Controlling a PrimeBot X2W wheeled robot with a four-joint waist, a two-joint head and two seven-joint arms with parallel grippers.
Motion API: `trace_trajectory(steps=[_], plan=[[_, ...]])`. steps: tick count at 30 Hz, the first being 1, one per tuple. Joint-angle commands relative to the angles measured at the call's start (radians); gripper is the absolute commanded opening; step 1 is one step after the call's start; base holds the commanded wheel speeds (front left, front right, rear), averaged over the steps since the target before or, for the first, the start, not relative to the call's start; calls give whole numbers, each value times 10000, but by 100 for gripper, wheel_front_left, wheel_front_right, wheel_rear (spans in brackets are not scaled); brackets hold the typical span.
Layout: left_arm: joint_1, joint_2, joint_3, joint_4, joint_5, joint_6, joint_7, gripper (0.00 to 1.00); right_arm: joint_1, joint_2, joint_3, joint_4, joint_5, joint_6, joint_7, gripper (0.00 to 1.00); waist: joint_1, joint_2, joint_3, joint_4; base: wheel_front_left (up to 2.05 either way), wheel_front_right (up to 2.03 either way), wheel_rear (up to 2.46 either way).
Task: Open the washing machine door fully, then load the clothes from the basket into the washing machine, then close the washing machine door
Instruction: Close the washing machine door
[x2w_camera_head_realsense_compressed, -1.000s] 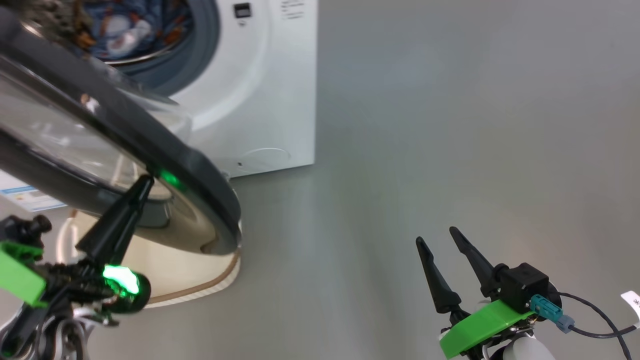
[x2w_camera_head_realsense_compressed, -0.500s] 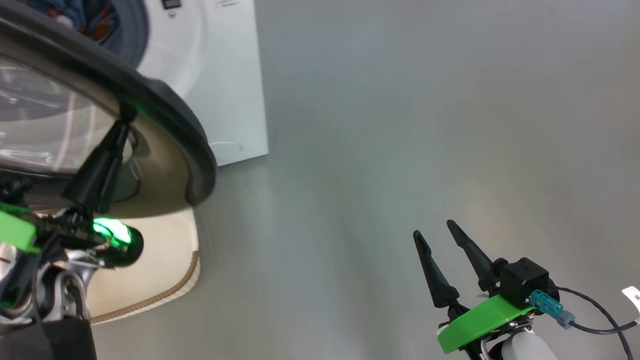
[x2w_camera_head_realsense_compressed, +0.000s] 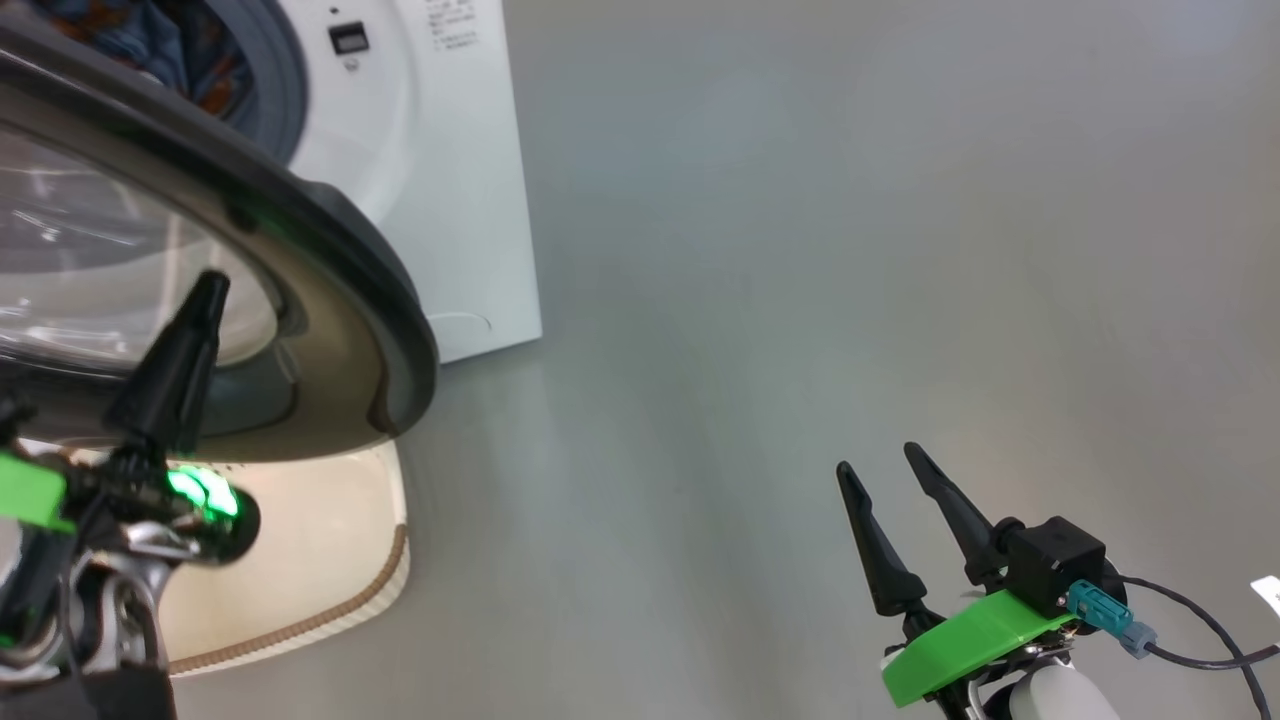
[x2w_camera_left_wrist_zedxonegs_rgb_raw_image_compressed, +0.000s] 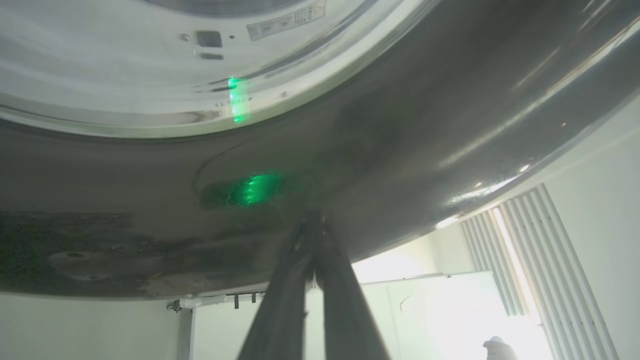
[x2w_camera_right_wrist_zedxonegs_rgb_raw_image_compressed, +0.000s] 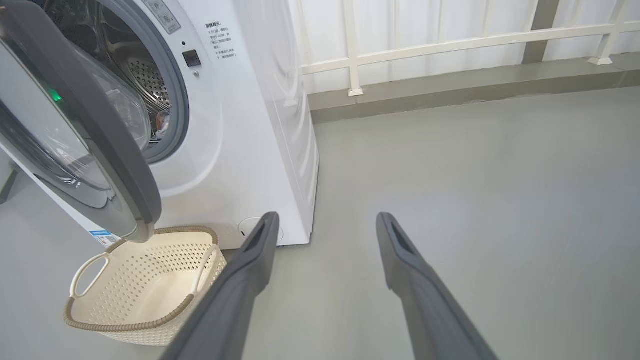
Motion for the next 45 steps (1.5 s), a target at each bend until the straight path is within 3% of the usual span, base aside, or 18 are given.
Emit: trace_trajectory(steps=[1, 19, 21, 22, 23, 36, 40, 45], plan=[[214, 224, 294, -328, 118, -69, -55, 0, 8, 44, 196, -170, 61, 62, -49, 100, 0, 0, -248, 193, 0, 0, 0], [2572, 204, 17, -812, -264, -70, -1823, 3, 514, 44, 26, 73, 71, 62, -49, 100, 0, 0, -1665, 1215, 0, 0, 0], [2846, 203, -36, -871, -324, -70, -2009, 45, 570, 44, 6, 76, 92, 62, -49, 100, 0, 0, -1724, 1317, 0, 0, 0], [2961, 203, -38, -927, -377, -70, -2127, 55, 596, 44, -12, 76, 95, 62, -49, 100, 0, 0, -1748, 1367, 0, 0, 0], [3072, 203, -17, -986, -395, -70, -2285, 100, 615, 44, -24, 78, 103, 62, -49, 100, 0, 0, -1769, 1407, 0, 0, 0], [4245, 208, -136, -2704, 1875, -71, -4447, 100, 687, 44, -46, 45, 94, 62, -49, 100, 0, 0, -1929, 1715, 0, 0, 0], [4569, 687, -897, -3241, 3833, -71, -5730, 100, 689, 44, -41, 23, 96, 62, -49, 100, 0, 0, -1943, 1766, 0, 0, 0], [4954, 1703, -2379, -2961, 5746, -71, -8129, 100, 718, 44, 5, 9, 102, 62, -49, 100, 0, 0, -1987, 1784, 0, 0, 0]])
